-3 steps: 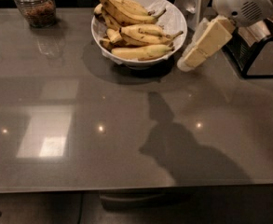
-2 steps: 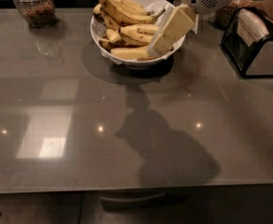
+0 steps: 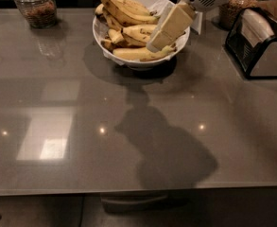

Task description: Pick banana from white bowl

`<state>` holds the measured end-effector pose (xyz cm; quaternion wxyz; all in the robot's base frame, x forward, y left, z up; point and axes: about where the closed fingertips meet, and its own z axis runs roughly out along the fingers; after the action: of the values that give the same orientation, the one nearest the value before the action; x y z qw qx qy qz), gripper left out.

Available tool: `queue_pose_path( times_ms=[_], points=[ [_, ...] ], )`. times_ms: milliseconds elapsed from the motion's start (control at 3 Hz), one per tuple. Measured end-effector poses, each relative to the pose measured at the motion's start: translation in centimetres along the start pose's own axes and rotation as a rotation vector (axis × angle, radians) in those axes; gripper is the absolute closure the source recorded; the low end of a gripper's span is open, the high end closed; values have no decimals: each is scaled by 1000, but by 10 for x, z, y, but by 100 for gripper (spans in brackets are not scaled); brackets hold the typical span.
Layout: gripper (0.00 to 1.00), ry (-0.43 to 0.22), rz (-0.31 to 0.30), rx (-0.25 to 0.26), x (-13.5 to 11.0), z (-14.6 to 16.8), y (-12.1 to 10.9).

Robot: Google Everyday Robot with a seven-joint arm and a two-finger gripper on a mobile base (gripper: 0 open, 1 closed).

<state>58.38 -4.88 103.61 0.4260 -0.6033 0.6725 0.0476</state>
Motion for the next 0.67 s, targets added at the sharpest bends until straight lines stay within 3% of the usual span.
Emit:
queue_pose_path(
  times_ms=[333,667],
  points=[
    [0,-33,-24,41,-7,24,-29],
    [14,-77,-35,60,-15,50,-57]
  ],
)
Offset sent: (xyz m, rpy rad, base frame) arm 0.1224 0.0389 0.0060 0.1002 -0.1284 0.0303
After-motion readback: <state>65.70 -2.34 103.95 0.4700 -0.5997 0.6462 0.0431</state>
